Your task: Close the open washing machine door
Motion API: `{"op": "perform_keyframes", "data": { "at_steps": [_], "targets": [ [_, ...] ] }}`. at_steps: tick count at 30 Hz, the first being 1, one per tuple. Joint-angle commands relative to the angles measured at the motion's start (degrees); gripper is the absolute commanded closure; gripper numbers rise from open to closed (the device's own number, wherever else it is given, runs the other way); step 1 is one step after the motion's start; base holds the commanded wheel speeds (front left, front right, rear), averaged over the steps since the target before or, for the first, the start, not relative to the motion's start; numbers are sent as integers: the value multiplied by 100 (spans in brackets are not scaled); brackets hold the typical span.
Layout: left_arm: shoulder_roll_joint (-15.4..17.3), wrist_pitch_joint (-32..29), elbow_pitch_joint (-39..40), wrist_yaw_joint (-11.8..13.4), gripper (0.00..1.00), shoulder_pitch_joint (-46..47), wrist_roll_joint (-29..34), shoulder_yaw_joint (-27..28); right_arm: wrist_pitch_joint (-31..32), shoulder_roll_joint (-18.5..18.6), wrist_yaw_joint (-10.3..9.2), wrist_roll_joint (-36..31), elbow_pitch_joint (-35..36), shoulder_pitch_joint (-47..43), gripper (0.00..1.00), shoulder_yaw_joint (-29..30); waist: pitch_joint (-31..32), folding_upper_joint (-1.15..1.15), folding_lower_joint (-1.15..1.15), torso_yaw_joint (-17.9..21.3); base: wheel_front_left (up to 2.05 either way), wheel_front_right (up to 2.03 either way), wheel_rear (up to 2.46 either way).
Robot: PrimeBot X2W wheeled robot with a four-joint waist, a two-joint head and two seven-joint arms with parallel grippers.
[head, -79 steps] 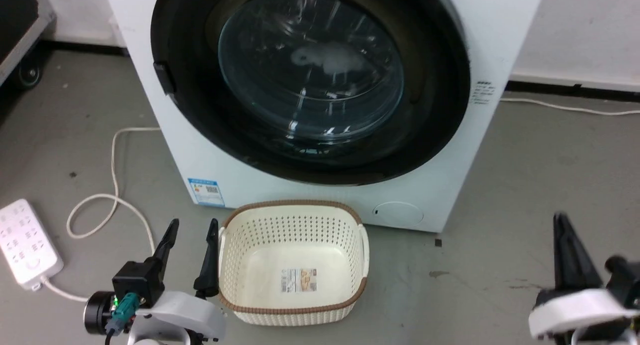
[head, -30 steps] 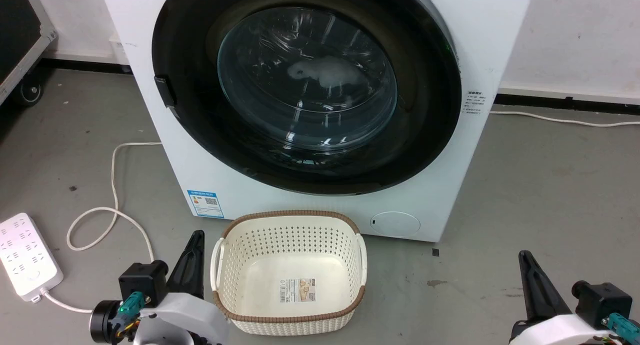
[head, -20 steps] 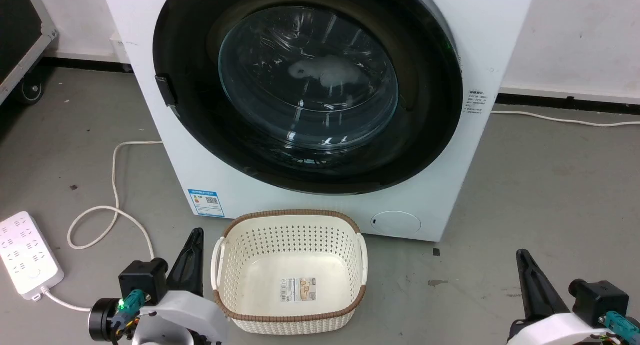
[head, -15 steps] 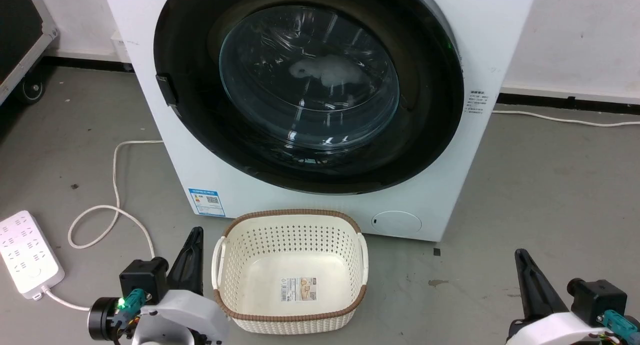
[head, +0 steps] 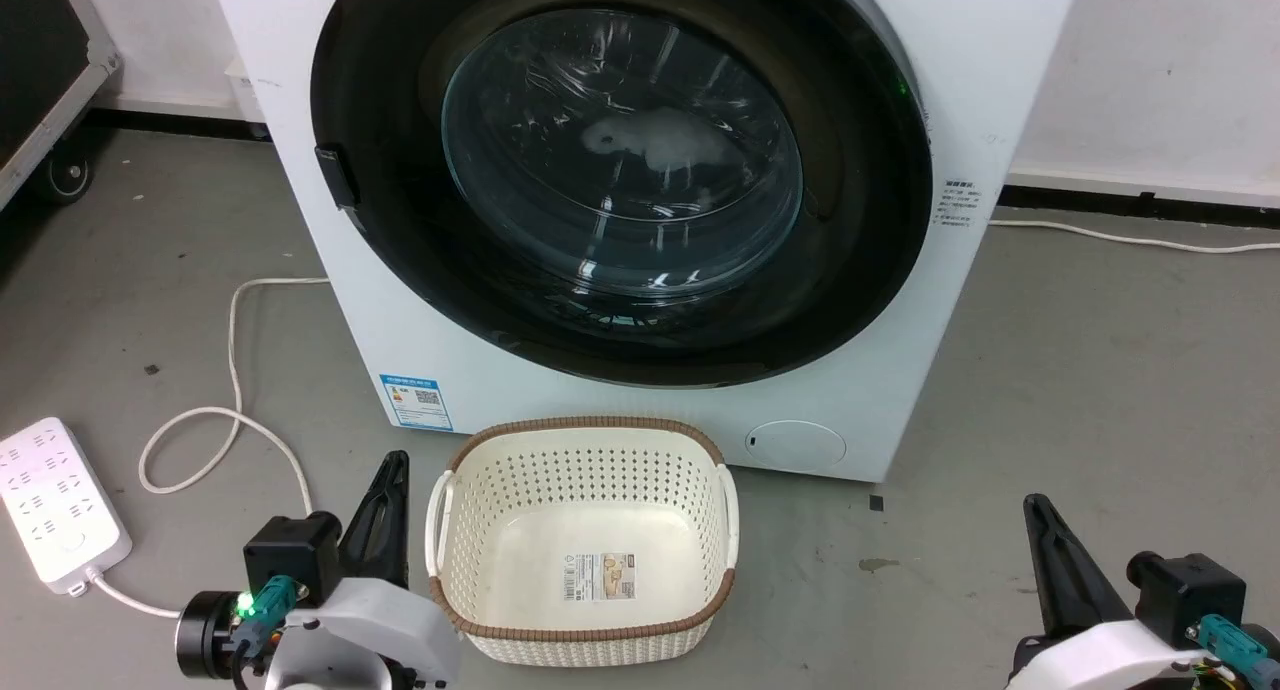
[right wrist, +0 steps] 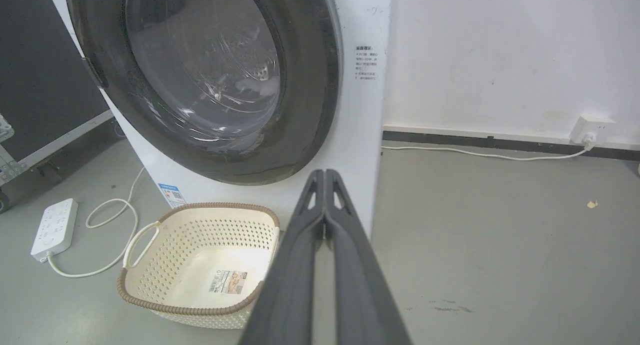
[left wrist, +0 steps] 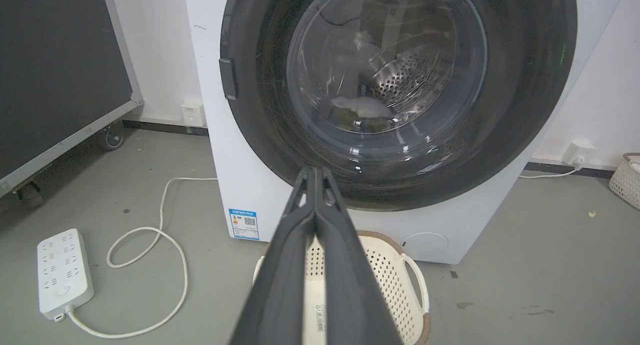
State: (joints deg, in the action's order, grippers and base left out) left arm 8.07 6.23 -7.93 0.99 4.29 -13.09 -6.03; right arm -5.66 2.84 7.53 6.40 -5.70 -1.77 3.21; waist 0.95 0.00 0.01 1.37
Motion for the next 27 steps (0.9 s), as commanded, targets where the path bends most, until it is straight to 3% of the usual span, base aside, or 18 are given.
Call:
{"op": "perform_keyframes", "data": {
  "at_steps": [1, 27],
  "targets": [
    [-31, -24, 48, -14, 100, -109, 79, 43, 15, 2, -1, -59, 51, 53, 100, -20, -2, 0, 0, -3, 0, 0, 0],
    [-181, -208, 277, -40, 100, -207, 457, 215, 184, 3, -2, -238, 210, 91, 100, -113, -31, 0, 0, -44, 0, 0, 0]
  ]
}}
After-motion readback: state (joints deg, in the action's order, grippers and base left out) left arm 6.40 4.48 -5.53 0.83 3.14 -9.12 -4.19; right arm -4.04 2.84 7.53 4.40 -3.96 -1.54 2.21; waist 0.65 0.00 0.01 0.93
